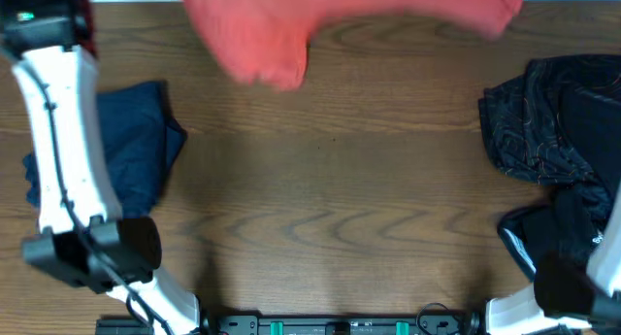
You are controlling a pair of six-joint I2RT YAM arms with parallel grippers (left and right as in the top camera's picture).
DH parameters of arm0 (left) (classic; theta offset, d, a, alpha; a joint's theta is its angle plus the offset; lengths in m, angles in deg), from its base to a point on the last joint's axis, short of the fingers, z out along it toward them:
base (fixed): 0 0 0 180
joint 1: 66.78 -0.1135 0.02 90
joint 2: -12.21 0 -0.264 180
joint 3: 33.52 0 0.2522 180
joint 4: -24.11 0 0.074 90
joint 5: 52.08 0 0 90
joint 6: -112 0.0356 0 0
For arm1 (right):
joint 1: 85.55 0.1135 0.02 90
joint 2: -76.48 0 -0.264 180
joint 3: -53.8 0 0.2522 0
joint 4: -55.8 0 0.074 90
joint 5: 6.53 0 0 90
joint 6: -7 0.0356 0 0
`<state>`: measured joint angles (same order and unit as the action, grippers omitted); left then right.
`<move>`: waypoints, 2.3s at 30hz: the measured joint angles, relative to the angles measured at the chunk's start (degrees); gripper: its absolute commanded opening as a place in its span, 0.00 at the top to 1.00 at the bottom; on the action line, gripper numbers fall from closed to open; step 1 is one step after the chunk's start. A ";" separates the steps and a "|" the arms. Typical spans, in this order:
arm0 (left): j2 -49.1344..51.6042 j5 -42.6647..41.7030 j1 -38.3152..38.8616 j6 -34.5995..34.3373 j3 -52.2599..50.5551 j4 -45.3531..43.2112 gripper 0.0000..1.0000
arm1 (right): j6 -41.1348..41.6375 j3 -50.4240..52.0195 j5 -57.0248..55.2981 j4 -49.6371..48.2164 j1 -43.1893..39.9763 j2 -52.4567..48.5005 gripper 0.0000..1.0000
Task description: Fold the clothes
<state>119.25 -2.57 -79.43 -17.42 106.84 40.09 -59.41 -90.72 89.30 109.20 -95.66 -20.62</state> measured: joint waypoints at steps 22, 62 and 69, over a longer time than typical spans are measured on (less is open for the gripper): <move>-0.24 6.84 9.03 39.82 -27.65 89.96 0.93 | -5.84 25.66 -8.13 46.71 -0.07 -11.28 0.99; -25.16 10.86 0.07 17.51 -71.89 27.08 0.94 | -2.12 59.12 -8.81 6.64 -4.13 1.14 0.99; -14.75 10.56 0.11 16.63 -71.91 15.93 0.92 | -2.12 59.17 -6.45 -3.80 -3.48 -5.64 0.99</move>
<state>104.50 7.99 -79.32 -0.79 34.93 56.02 -61.53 -31.55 82.85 105.40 -99.14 -26.25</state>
